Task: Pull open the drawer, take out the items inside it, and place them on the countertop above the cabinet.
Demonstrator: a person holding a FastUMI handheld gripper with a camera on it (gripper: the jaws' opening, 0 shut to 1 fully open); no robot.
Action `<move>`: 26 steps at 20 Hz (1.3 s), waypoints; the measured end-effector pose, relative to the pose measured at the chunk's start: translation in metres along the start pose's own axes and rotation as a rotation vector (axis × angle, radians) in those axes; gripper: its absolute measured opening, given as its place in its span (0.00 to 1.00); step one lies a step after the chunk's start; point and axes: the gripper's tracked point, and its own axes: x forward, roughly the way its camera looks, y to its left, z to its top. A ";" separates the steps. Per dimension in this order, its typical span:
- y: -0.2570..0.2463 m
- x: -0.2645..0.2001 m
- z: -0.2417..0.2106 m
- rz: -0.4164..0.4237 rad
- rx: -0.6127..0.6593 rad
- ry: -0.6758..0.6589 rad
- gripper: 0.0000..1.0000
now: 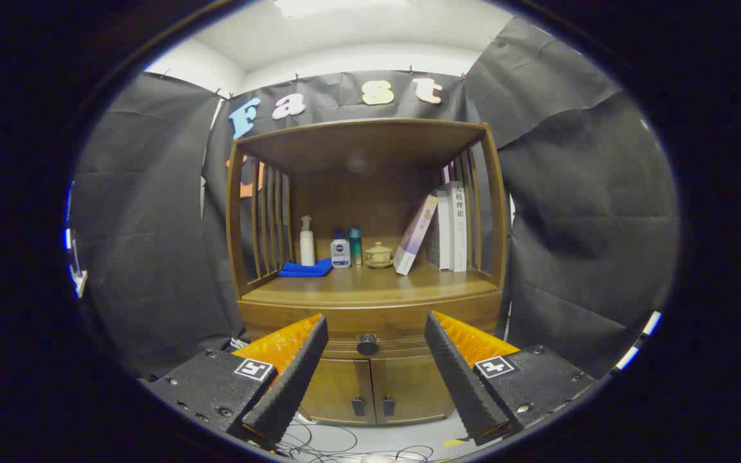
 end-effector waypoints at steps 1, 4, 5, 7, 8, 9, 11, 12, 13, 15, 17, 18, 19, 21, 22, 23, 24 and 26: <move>0.001 0.000 0.001 0.002 0.004 0.002 0.99; 0.002 -0.002 0.004 0.007 0.014 0.003 0.99; 0.001 -0.002 0.004 0.007 0.017 0.007 0.99; 0.001 -0.002 0.004 0.007 0.025 0.009 0.99; -0.001 -0.002 0.002 0.004 0.026 0.012 0.99; -0.003 -0.002 0.003 0.000 0.028 0.013 0.99; -0.002 -0.002 0.004 0.001 0.034 0.010 0.99; -0.003 -0.002 0.004 0.000 0.033 0.008 0.99; -0.003 -0.002 0.005 0.000 0.033 0.008 0.99; -0.002 -0.001 0.005 0.001 0.031 0.006 0.99; -0.001 0.000 0.005 0.000 0.033 0.005 0.99; -0.001 0.001 0.005 0.001 0.032 0.004 0.99; -0.001 0.002 0.005 0.000 0.031 0.004 0.99; -0.001 0.005 0.003 0.000 0.030 0.006 0.99; -0.001 0.008 0.002 0.001 0.030 0.007 0.99; 0.000 0.011 0.001 0.001 0.031 0.007 0.99; 0.000 0.015 -0.002 0.004 0.032 0.008 0.99; 0.003 0.022 -0.004 0.016 0.039 0.002 0.99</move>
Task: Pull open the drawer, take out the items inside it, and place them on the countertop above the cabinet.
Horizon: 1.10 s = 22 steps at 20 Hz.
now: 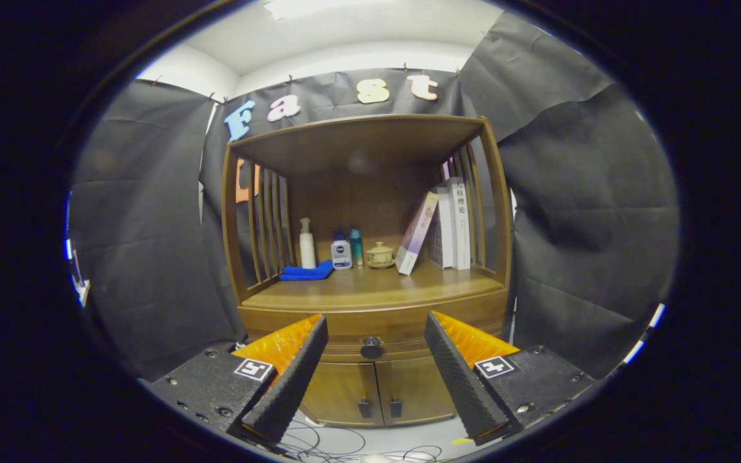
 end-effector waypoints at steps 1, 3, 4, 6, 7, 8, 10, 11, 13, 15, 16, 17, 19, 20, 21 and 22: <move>-0.001 0.005 -0.001 0.000 0.001 -0.005 0.99; -0.002 0.019 -0.007 0.006 -0.002 -0.014 0.99; -0.002 0.027 -0.012 0.008 -0.005 -0.015 0.99; -0.004 0.044 -0.024 0.007 -0.009 -0.019 0.99; -0.006 0.053 -0.031 0.007 -0.012 -0.009 0.99; -0.007 0.062 -0.039 0.008 -0.015 0.000 0.99; -0.012 0.084 -0.053 -0.003 -0.021 0.017 0.99; -0.013 0.095 -0.059 -0.005 -0.019 0.024 0.99; -0.017 0.120 -0.073 -0.019 -0.011 0.039 0.99; -0.018 0.138 -0.091 -0.020 0.012 0.074 0.99; -0.017 0.146 -0.100 -0.018 0.019 0.090 0.99; -0.016 0.151 -0.107 -0.013 0.012 0.101 0.99; -0.017 0.166 -0.121 -0.024 -0.009 0.119 0.98; -0.017 0.172 -0.124 -0.025 -0.006 0.122 0.98; -0.017 0.178 -0.132 -0.029 -0.005 0.139 0.97; -0.016 0.183 -0.137 -0.027 -0.001 0.154 0.95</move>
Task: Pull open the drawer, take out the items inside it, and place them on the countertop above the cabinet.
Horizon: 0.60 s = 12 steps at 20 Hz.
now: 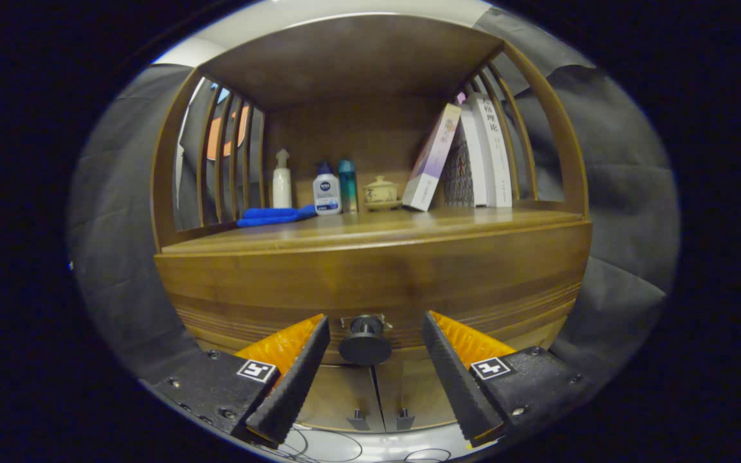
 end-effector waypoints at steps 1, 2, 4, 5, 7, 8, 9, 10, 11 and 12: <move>0.000 0.005 -0.001 -0.001 0.003 0.004 0.91; -0.002 0.007 -0.001 -0.003 0.006 0.007 0.86; -0.001 0.010 -0.001 -0.010 0.014 -0.001 0.76; 0.002 0.012 -0.001 0.002 0.018 -0.003 0.71; 0.006 0.012 -0.003 0.010 -0.006 -0.006 0.62; 0.005 0.014 -0.004 -0.002 -0.029 0.002 0.57; 0.003 0.015 -0.005 -0.022 -0.042 0.003 0.52; 0.003 0.014 -0.007 -0.023 -0.039 -0.002 0.52; 0.003 0.017 -0.005 -0.024 -0.038 0.001 0.50; 0.003 0.017 -0.004 -0.020 -0.038 0.006 0.48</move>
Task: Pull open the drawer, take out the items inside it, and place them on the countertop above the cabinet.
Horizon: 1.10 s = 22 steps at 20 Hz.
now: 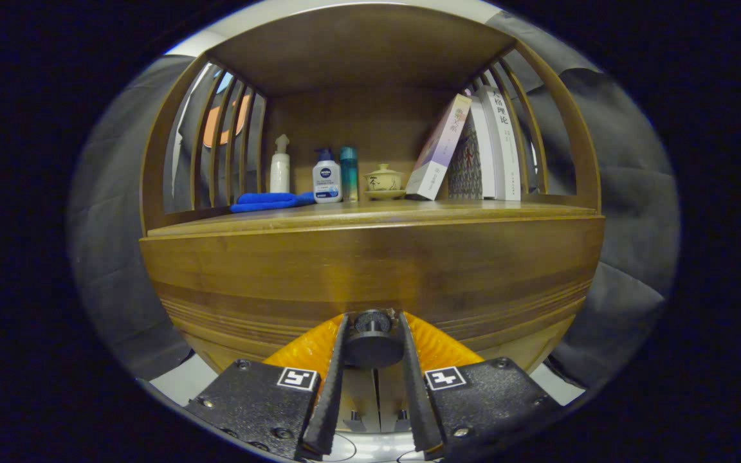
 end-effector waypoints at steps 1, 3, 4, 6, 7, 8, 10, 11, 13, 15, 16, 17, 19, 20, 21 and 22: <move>-0.001 -0.001 -0.001 0.004 0.002 0.007 0.47; -0.001 0.000 0.000 0.015 0.022 0.023 0.45; -0.001 0.000 0.000 0.017 0.029 0.030 0.43; -0.001 -0.001 0.000 0.012 0.022 0.037 0.42; -0.002 -0.003 -0.001 0.007 0.018 0.037 0.41; -0.003 -0.006 -0.001 0.004 0.020 0.035 0.41; -0.003 -0.014 -0.002 0.004 0.031 0.038 0.40; -0.003 -0.019 -0.004 0.004 0.034 0.037 0.40; -0.005 -0.029 -0.006 0.006 0.042 0.036 0.40; -0.005 -0.040 -0.009 0.012 0.045 0.036 0.40; -0.006 -0.046 -0.010 0.013 0.043 0.038 0.40; -0.006 -0.052 -0.011 0.013 0.044 0.039 0.40; -0.007 -0.064 -0.014 0.014 0.051 0.040 0.40; -0.007 -0.069 -0.015 0.015 0.054 0.038 0.40; -0.007 -0.074 -0.017 0.017 0.055 0.037 0.40; -0.007 -0.078 -0.018 0.018 0.055 0.036 0.40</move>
